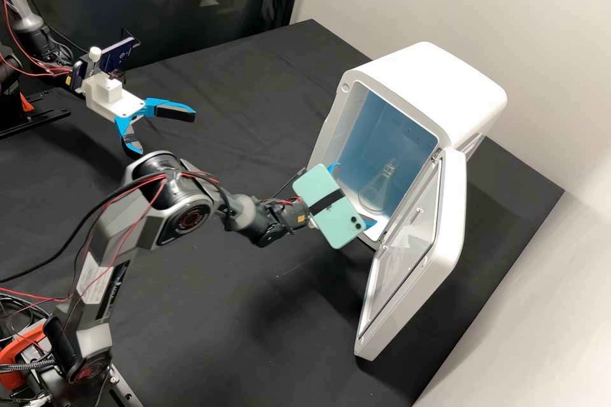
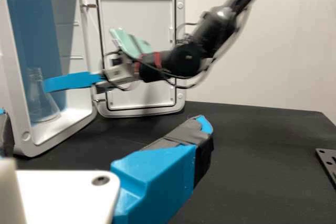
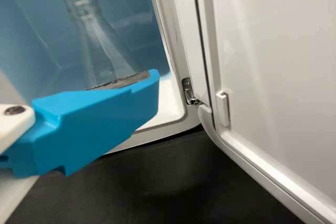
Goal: Place the flask in the incubator
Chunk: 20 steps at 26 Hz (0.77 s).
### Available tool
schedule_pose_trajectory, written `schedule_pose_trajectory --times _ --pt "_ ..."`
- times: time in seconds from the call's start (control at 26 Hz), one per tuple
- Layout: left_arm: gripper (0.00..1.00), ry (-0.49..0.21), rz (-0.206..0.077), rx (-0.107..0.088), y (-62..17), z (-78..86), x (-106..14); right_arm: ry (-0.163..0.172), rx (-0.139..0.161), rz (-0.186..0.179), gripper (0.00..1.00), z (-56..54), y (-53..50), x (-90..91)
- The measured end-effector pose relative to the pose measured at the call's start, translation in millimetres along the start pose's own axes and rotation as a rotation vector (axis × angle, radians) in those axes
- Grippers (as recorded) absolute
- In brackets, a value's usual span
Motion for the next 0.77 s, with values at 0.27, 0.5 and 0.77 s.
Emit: schedule_pose_trajectory --times 0.27,0.5,0.77 --pt "1.00 0.025 0.021 0.006 4.4 -4.6 -2.9 0.161 -0.045 0.104 1.00 -8.3 -1.0 -51.4" --pt "1.00 0.069 0.089 0.010 18.9 -11.6 -10.3 0.269 0.013 0.164 1.00 -5.2 -3.3 -76.9" --pt "1.00 0.075 0.106 0.015 22.3 -12.1 -12.1 0.290 0.015 0.175 1.00 -8.6 -1.3 -80.5"
